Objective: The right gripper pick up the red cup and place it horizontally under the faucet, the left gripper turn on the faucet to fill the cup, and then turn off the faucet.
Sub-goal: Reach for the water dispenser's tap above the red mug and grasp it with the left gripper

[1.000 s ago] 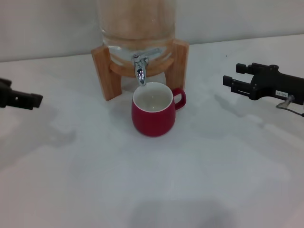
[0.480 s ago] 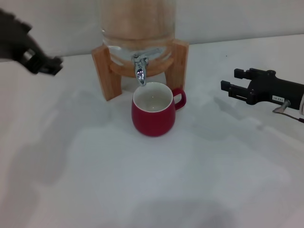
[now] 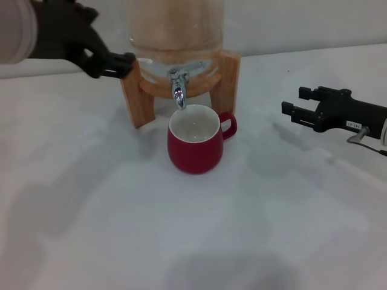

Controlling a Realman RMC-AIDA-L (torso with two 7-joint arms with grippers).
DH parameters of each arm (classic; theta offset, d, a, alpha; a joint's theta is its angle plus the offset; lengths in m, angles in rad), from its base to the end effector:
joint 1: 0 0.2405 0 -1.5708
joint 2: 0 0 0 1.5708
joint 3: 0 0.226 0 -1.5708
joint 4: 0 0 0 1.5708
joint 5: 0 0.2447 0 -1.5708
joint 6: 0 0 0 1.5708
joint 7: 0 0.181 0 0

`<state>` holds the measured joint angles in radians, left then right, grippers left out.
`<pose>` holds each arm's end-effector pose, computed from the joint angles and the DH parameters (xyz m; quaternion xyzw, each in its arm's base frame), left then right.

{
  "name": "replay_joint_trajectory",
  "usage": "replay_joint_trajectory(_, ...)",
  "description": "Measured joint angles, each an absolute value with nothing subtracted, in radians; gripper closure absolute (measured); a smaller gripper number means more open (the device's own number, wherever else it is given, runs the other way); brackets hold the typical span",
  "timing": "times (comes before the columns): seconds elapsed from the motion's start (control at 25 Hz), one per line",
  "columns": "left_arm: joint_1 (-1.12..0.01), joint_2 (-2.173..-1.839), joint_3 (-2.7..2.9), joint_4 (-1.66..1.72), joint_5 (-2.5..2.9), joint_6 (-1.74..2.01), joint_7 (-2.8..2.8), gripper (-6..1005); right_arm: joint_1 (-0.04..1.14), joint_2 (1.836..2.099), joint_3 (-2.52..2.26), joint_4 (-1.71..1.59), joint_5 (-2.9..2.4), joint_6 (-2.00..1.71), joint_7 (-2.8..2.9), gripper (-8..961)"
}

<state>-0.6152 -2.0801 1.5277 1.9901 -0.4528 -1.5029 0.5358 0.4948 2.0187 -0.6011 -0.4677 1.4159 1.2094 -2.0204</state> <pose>0.0094 0.3656 0.0514 -0.9338 -0.0582 0.0538 0.3489 0.3109 0.3990 0.0190 -0.8628 0.2495 0.2533 0.3594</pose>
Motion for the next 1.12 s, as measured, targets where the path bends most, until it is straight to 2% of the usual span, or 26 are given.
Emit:
replay_joint_trajectory(0.2,-0.646,-2.080,1.511,1.954,-0.513,-1.502,0.487,186,0.506,2.019,-0.608,-0.466,1.416,1.187,-2.020,365)
replay_joint_trajectory(0.6,-0.781,-2.080,1.446,1.759,-0.555,-1.564,0.410,289,0.512,2.021,-0.610,-0.465,1.416,1.179,-2.021,365)
replay_joint_trajectory(0.84,-0.782,-2.080,1.447,1.737,-0.560,-1.545,0.425,351,0.518,2.022,-0.611,-0.445,1.425,1.179,-2.036,365)
replay_joint_trajectory(1.12,-0.769,-2.080,1.495,1.730,-0.556,-1.479,0.451,353,0.519,2.021,-0.611,-0.428,1.438,1.180,-2.049,365)
